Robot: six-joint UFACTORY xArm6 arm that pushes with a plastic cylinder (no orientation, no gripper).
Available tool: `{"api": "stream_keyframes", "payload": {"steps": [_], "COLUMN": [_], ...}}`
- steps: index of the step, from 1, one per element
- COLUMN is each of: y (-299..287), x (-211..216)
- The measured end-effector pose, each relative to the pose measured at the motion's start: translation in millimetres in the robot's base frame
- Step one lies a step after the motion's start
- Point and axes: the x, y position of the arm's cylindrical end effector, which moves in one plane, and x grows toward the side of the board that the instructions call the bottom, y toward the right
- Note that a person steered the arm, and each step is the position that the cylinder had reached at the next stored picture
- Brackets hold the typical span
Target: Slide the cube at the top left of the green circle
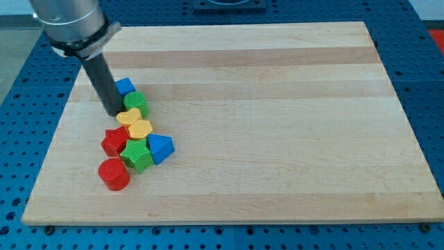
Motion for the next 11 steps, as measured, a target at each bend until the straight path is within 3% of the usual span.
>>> {"api": "stream_keyframes", "payload": {"steps": [2, 3, 8, 11], "y": [53, 50, -50, 53], "x": [0, -4, -10, -35]}}
